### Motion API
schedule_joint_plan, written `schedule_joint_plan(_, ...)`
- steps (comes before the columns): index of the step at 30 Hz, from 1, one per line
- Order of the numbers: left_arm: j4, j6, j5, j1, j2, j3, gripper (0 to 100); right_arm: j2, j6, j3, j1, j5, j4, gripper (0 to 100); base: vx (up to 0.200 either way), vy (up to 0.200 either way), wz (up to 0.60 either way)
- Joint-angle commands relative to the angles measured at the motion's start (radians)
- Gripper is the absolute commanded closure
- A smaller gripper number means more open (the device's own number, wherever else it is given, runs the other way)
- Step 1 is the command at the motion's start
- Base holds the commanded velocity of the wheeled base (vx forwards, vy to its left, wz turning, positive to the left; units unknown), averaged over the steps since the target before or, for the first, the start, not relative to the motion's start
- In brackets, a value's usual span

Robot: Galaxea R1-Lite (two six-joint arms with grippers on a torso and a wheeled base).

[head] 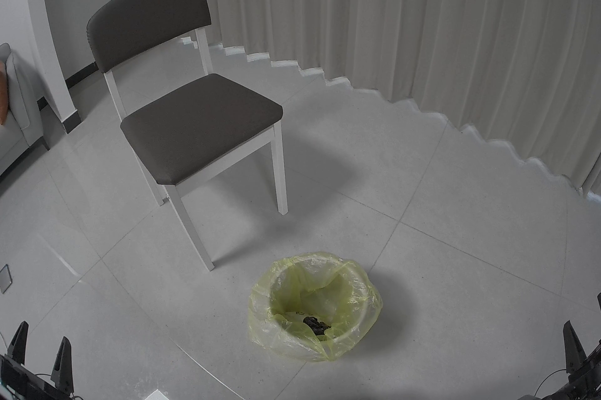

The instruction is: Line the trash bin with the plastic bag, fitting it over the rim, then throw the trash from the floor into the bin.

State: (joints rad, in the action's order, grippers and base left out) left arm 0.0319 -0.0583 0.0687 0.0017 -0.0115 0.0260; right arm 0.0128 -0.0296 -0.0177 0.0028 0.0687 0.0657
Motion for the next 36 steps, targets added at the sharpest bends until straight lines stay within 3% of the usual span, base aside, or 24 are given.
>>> schedule_joint_plan(1, -0.001, 0.0, 0.0, 0.0, 0.01, 0.0, 0, -0.013, 0.016, 0.016, 0.0, 0.02, -0.001, 0, 0.0, 0.0, 0.0)
schedule_joint_plan(7, 0.0, -0.002, 0.0, 0.0, 0.01, 0.002, 0, -0.013, 0.011, 0.01, -0.001, -0.038, -0.02, 0, 0.0, 0.0, 0.0)
schedule_joint_plan(8, 0.0, -0.002, 0.0, 0.0, 0.01, 0.002, 0, -0.013, 0.002, -0.002, -0.001, -0.102, -0.052, 0, 0.0, 0.0, 0.0)
schedule_joint_plan(9, 0.0, 0.0, 0.0, 0.0, 0.01, 0.002, 0, -0.013, 0.002, -0.005, -0.001, -0.106, -0.064, 0, 0.0, 0.0, 0.0)
schedule_joint_plan(15, 0.0, -0.002, 0.0, 0.0, 0.01, 0.0, 0, -0.013, 0.036, -0.007, -0.001, -0.038, -0.073, 0, 0.0, 0.0, 0.0)
schedule_joint_plan(18, -0.001, -0.003, 0.0, 0.0, 0.01, 0.0, 0, -0.013, 0.046, 0.012, -0.003, -0.043, -0.057, 0, 0.0, 0.0, 0.0)
schedule_joint_plan(19, -0.001, -0.005, 0.0, 0.0, 0.01, 0.002, 0, -0.013, 0.037, 0.018, -0.003, -0.073, -0.057, 0, 0.0, 0.0, 0.0)
schedule_joint_plan(27, -0.001, 0.002, 0.0, 0.0, 0.01, 0.0, 0, -0.013, 0.043, 0.016, 0.0, -0.049, -0.072, 0, 0.0, 0.0, 0.0)
schedule_joint_plan(36, -0.001, 0.0, 0.0, 0.0, 0.01, 0.0, 0, -0.013, 0.02, 0.018, -0.001, -0.066, -0.069, 0, 0.0, 0.0, 0.0)
